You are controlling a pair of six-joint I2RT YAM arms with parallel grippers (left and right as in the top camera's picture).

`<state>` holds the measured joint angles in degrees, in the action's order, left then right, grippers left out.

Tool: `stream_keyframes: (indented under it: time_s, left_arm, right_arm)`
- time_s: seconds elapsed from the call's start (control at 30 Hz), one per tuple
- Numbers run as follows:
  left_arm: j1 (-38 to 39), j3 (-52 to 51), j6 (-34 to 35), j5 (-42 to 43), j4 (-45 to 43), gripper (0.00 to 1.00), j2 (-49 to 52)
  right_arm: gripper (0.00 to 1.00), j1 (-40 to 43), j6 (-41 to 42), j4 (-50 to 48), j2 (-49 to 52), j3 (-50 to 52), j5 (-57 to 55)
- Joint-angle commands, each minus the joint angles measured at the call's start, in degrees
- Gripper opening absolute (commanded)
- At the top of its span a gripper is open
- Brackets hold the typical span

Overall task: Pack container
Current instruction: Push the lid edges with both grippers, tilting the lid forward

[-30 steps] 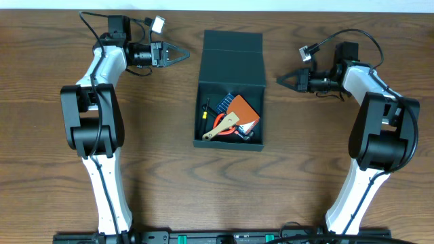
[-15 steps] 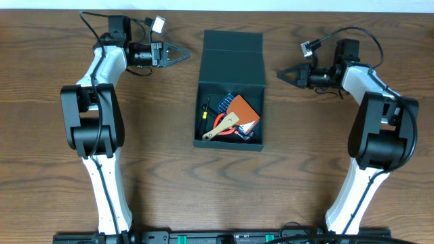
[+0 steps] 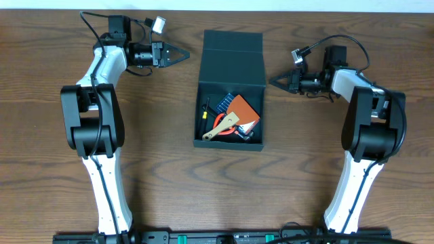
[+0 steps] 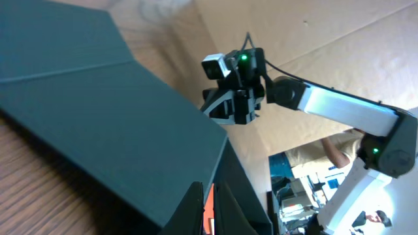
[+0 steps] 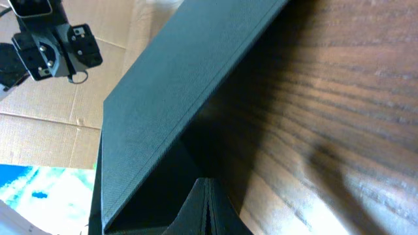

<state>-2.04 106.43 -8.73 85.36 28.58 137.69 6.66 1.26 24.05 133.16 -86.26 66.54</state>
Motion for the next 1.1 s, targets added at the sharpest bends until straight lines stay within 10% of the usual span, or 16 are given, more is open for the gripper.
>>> stream_keyframes:
  time_s: [0.0, 1.07]
  left_arm:
    - [0.22, 0.28, 0.52, -3.28, 1.22, 0.06, 0.7]
    - [4.39, -0.72, 3.48, -9.64, 3.26, 0.06, 7.96]
  right_arm:
    - [0.01, -0.92, 1.95, -0.72, 1.88, -0.2, 1.88]
    - [0.01, -1.38, 3.26, -2.93, 1.88, -0.2, 0.76]
